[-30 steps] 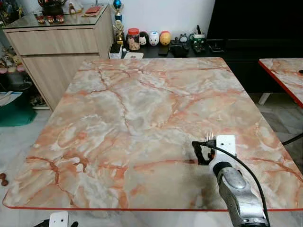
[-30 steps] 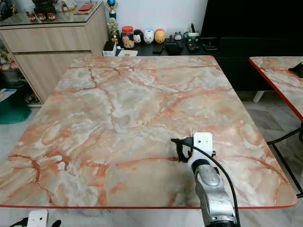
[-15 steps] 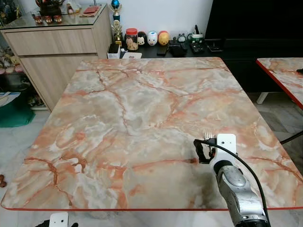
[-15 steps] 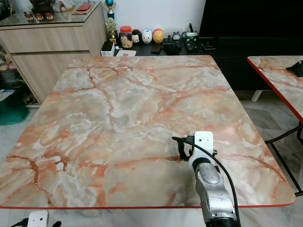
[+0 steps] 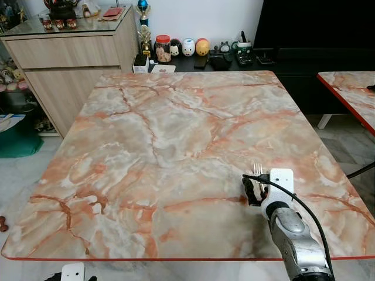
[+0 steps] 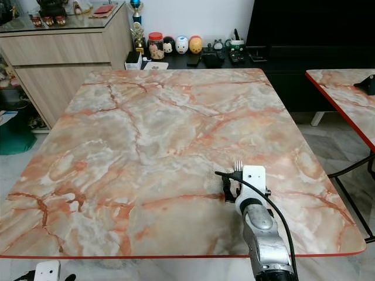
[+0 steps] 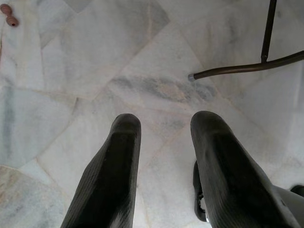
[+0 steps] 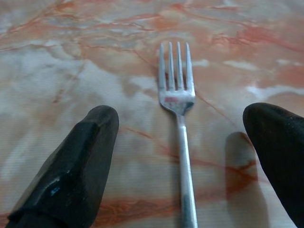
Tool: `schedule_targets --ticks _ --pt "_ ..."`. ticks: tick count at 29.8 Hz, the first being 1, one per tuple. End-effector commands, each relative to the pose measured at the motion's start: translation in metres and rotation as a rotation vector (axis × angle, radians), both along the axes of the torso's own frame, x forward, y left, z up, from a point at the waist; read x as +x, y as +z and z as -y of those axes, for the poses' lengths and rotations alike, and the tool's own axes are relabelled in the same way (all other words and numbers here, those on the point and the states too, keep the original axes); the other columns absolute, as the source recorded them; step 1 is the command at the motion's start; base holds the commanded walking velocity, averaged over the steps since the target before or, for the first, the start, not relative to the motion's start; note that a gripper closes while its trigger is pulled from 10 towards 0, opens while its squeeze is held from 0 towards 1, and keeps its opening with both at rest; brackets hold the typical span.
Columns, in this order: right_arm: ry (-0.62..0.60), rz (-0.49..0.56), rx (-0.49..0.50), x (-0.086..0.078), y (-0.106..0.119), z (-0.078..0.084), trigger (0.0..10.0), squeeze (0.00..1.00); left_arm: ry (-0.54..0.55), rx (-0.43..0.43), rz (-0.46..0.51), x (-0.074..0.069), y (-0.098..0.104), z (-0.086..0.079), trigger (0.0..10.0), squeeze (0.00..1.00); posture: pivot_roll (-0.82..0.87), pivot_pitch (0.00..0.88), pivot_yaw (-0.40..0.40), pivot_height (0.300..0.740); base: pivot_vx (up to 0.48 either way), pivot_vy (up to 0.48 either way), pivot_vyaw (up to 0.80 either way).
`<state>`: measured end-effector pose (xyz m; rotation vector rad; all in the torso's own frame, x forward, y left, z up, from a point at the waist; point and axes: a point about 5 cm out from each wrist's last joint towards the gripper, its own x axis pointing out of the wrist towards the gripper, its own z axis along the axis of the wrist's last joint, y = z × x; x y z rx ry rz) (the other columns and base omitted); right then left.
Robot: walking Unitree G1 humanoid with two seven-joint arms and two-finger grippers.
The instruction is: Setting the table
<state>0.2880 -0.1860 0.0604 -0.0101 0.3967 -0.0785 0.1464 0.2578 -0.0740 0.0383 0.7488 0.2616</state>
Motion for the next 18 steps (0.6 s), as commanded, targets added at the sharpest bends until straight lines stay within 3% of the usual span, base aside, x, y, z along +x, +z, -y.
schedule_targets --ticks 1,8,9,10,11,14,18 --pt "-0.002 -0.033 0.006 -0.0017 -0.0053 0.0006 10.0 0.0 0.003 0.003 -0.035 -0.0062 -0.0032 -0.001 10.0 0.0 -0.04 0.0 0.009 0.724 0.0 0.0 0.0" --pt "-0.004 -0.043 0.007 -0.0021 -0.0075 0.0002 10.0 0.0 0.002 0.001 -0.041 -0.0073 -0.0039 -0.0004 10.0 0.0 -0.04 0.0 0.009 0.724 0.0 0.0 0.0" --pt "-0.006 -0.048 0.005 -0.0021 -0.0085 0.0006 9.2 0.0 0.0 0.0 -0.044 -0.0074 -0.0041 -0.0003 10.0 0.0 -0.04 0.0 0.01 0.724 0.0 0.0 0.0" --pt "-0.007 -0.05 0.003 -0.0021 -0.009 0.0009 4.5 0.0 -0.001 0.0 -0.045 -0.0075 -0.0042 -0.0002 10.0 0.0 -0.04 0.0 0.01 0.724 0.0 0.0 0.0" --pt "-0.007 -0.052 0.002 -0.0021 -0.0092 0.001 4.5 0.0 -0.001 0.0 -0.046 -0.0076 -0.0042 -0.0002 10.0 0.0 -0.04 0.0 0.01 0.724 0.0 0.0 0.0" --pt "-0.008 -0.053 0.0 -0.0018 -0.0093 0.0018 0.0 0.0 -0.002 -0.001 -0.048 -0.0078 -0.0045 0.0 10.0 0.0 -0.04 0.0 0.009 0.724 0.0 0.0 0.0" --pt "-0.004 -0.054 -0.003 -0.0008 -0.0092 0.0024 0.0 0.0 -0.001 -0.002 -0.05 -0.0084 -0.0049 0.0004 10.0 0.0 -0.04 0.0 0.007 0.724 0.0 0.0 0.0"
